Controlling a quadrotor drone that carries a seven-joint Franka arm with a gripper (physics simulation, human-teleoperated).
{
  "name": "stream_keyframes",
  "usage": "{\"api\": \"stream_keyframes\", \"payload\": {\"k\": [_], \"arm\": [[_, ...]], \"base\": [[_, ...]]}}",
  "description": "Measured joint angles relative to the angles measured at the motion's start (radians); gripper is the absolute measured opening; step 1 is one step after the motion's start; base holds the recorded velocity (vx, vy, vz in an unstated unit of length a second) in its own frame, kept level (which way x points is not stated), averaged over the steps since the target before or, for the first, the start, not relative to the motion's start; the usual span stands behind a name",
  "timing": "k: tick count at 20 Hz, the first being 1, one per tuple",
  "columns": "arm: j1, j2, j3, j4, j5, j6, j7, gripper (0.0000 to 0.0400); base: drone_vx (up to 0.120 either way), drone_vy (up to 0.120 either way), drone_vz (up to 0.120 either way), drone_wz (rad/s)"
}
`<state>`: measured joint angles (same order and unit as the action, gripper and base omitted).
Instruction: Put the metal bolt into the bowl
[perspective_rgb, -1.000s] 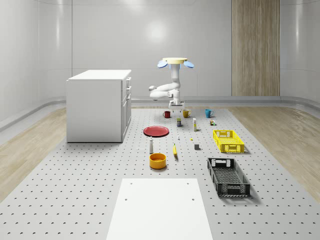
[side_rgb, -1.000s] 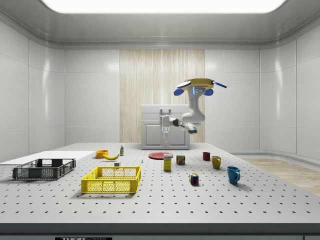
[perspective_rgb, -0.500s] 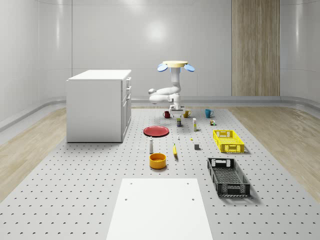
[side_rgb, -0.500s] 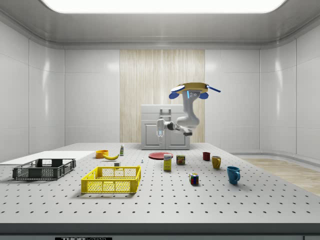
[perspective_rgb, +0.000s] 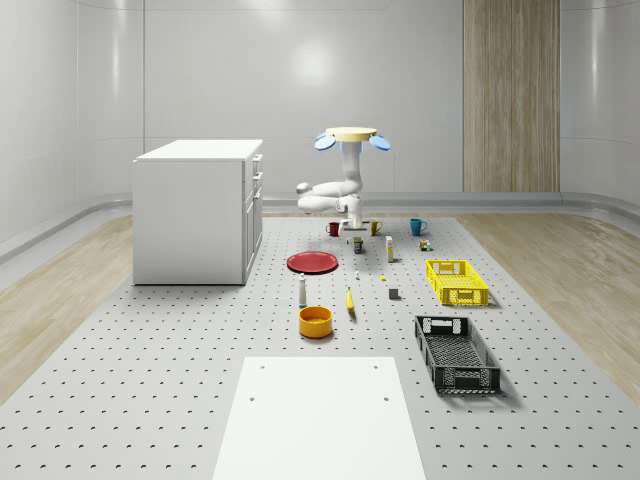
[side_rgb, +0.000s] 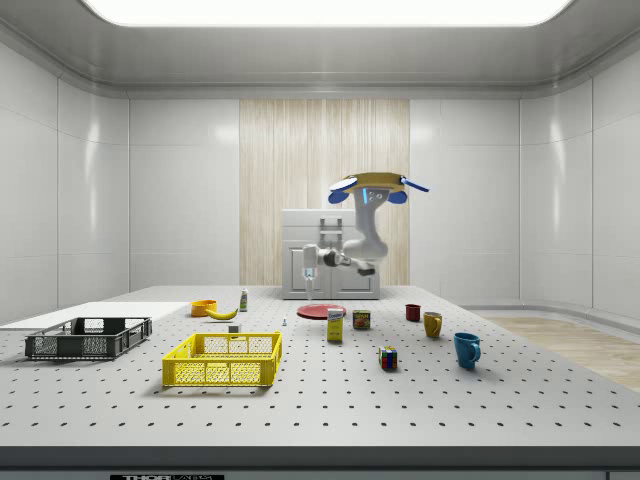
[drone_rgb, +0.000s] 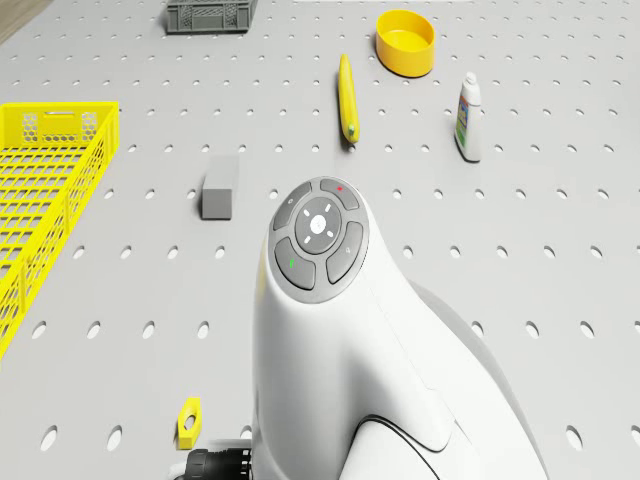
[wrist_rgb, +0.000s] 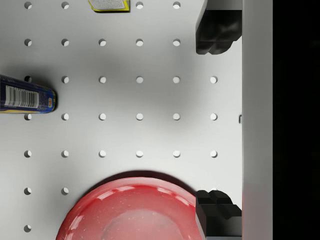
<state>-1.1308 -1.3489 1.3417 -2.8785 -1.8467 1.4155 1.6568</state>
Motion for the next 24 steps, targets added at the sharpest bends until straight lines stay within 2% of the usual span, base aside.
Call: {"api": "stream_keyframes", "payload": {"k": [7,11,15,24], "arm": [[-0.006,-0.022,0.005,0.001,0.01,0.021,0.005,0.04],[-0.009,-0.034,0.007,0.002,0.015,0.032,0.008,0.04],[-0.011,-0.045,0.009,0.002,0.02,0.042,0.01,0.04],[-0.017,-0.069,0.013,0.004,0.03,0.064,0.015,0.04]], "base": [[0.12,0.0,-0.103,0.0],[0.12,0.0,-0.02,0.0],[0.12,0.0,-0.11,0.0],[0.107,0.0,0.0,0.0]]}}
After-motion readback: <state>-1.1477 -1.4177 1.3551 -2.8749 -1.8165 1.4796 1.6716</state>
